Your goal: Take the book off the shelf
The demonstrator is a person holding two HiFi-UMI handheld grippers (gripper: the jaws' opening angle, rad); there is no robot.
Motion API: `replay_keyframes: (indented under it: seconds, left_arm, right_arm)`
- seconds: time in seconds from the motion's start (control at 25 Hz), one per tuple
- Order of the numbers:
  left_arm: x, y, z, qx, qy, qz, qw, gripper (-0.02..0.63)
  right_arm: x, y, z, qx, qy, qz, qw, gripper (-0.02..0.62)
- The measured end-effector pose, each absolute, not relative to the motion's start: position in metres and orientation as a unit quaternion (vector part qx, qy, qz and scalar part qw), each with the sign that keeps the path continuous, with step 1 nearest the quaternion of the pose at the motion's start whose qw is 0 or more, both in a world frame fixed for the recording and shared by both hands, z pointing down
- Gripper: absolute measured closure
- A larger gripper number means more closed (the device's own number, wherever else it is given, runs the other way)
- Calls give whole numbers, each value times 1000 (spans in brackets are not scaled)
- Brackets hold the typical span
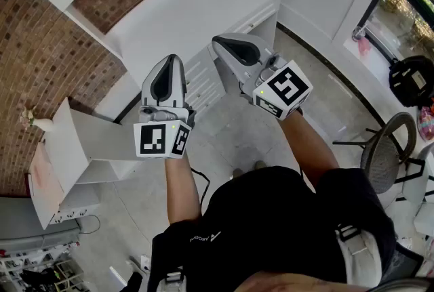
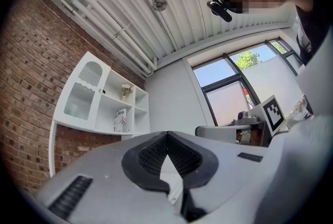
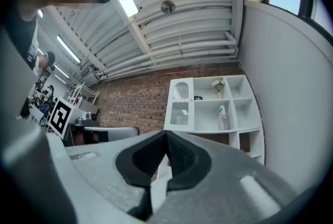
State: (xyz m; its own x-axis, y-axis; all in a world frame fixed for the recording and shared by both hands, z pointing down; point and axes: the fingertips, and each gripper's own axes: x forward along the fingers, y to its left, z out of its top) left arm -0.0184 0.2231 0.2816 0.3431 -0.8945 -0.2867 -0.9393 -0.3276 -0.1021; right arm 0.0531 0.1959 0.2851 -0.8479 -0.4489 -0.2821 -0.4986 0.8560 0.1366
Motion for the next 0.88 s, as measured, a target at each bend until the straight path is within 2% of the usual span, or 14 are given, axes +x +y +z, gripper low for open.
replay_keyframes:
  seconds: [0.88]
  left_arm:
    - [21,153,270,-796,583,81,140,609]
  right_arm:
    - [120,119,285,-232,959,86,139,594]
